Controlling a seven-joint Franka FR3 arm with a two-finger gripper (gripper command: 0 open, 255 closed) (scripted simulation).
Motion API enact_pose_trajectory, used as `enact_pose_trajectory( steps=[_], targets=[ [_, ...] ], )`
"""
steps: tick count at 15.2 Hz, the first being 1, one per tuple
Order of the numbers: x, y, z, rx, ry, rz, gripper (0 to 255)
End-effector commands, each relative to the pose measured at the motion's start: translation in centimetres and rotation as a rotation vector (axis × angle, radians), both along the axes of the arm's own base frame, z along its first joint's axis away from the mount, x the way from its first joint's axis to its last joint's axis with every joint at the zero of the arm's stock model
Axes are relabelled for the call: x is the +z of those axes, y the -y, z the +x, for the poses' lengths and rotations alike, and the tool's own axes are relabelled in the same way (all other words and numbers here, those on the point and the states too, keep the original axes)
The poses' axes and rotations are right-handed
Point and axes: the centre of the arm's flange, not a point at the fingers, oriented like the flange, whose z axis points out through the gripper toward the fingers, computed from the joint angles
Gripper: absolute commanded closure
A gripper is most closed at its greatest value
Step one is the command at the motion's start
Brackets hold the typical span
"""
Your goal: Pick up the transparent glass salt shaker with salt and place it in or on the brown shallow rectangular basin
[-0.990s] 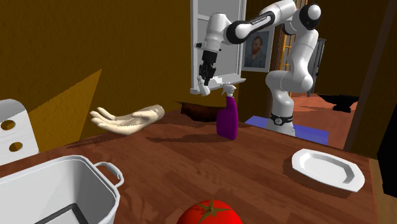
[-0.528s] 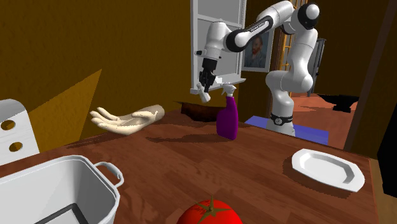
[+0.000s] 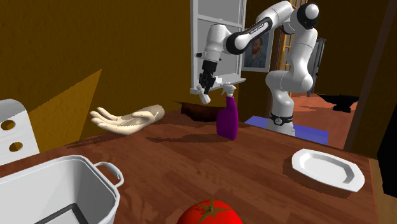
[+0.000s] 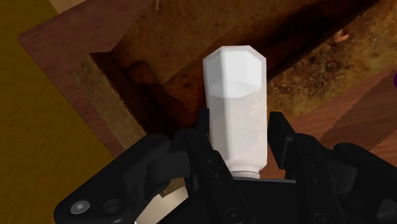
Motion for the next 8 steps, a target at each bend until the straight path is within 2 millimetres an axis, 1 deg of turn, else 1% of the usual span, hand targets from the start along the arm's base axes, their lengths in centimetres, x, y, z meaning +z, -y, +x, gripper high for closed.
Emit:
enact_pose_trajectory(
  steps=[1, 6, 8],
  targets=[
    [0.0, 0.0, 0.0, 0.000, 0.000, 0.000, 0],
    [0.0, 0.0, 0.0, 0.000, 0.000, 0.000, 0],
    [2.6, -0.3, -0.5, 0.000, 0.000, 0.000, 0]
  ],
)
